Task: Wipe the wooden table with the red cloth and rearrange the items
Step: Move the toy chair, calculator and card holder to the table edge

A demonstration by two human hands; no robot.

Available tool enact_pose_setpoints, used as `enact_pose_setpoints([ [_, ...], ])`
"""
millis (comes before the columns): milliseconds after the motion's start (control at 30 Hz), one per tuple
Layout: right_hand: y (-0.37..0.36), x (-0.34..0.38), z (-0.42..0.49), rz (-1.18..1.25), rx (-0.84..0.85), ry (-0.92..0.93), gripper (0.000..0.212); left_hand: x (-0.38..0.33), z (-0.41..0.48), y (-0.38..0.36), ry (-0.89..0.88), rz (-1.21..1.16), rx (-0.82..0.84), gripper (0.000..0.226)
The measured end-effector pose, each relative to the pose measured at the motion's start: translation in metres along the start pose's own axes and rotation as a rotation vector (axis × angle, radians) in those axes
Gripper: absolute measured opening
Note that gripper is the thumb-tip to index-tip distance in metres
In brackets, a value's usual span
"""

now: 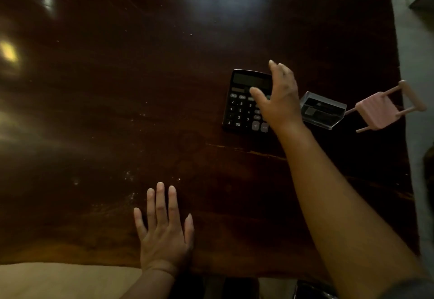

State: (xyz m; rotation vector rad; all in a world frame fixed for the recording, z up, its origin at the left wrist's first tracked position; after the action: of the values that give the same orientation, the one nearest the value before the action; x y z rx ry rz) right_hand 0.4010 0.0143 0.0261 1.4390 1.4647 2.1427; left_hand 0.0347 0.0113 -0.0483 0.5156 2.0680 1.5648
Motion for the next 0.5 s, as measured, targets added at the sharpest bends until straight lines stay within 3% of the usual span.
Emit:
enact_pose_setpoints([
  [267, -0.006, -0.025, 0.037, 0.169, 0.183, -0.160, 0.016, -0.001, -0.001, 0.003, 0.012, -0.014, 0.016, 0.075],
  [500, 0.001, -0.030, -0.016, 0.435, 0.218, -0.229, 0.011, 0.000, -0.001, 0.000, 0.008, 0.005, 0.022, 0.075],
])
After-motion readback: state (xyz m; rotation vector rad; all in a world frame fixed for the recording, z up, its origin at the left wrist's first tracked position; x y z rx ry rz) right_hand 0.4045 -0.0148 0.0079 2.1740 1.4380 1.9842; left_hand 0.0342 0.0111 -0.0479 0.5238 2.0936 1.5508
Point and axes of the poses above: each hand's wrist, its own z-axis towards the middle knuckle, its own y-axis out of the back of the hand, x = y × z, the point moved 4 cm from there along z, towards the middle knuckle, and after that the axes turned 3 degrees about y, right-handed, at the moved point
